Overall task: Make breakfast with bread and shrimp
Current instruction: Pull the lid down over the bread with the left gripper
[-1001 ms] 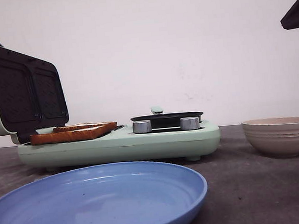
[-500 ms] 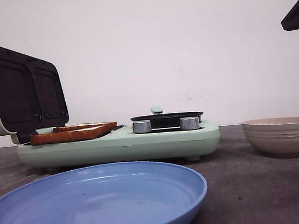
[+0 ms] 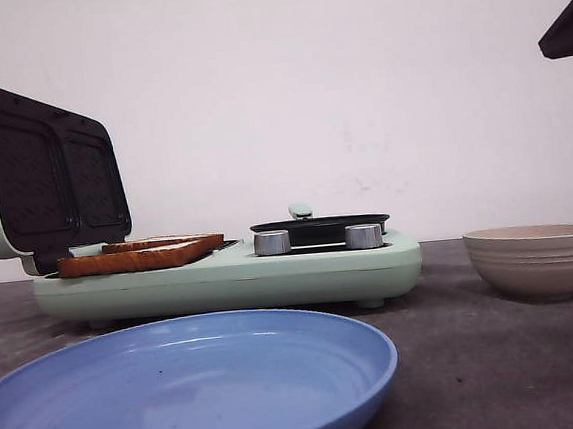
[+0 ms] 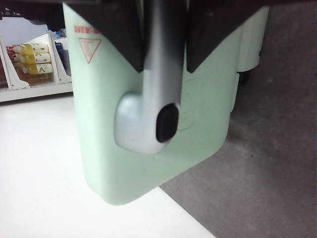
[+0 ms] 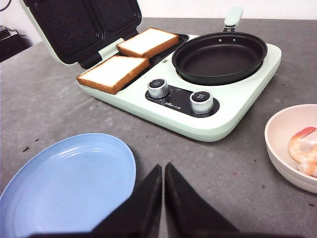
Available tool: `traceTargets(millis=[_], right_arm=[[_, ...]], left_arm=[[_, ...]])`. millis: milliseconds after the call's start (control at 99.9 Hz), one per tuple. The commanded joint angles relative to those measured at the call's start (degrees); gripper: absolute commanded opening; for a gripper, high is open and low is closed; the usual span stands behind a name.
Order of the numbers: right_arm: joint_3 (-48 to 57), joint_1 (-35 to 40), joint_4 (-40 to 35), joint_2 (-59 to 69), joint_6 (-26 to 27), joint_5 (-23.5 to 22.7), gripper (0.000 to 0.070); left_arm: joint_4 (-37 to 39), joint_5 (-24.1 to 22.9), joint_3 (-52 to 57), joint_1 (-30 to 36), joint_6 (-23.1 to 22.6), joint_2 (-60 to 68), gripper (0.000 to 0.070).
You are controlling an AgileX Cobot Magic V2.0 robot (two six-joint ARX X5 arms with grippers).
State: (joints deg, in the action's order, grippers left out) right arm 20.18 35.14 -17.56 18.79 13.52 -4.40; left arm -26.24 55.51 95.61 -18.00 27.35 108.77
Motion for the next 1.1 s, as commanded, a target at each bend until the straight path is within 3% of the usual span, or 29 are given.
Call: traceTargets(millis=[0, 330, 1091], right_arm=[[0.3, 0.3, 0.4, 0.2, 0.0, -0.1, 0.0000], [0.3, 0.3, 0.4, 0.2, 0.6, -0.1, 0.0000], [0.3, 0.3, 0.4, 0.2, 1.1, -0.1, 0.0000]], left_arm=[[0.7, 1.5, 1.2, 0.5, 0.2, 1.2, 0.0003], [2.2, 1.4, 1.2, 4.2, -0.1, 1.2, 0.0004], [2.0, -4.0, 1.3, 14.6, -3.0, 1.2, 0.0004]])
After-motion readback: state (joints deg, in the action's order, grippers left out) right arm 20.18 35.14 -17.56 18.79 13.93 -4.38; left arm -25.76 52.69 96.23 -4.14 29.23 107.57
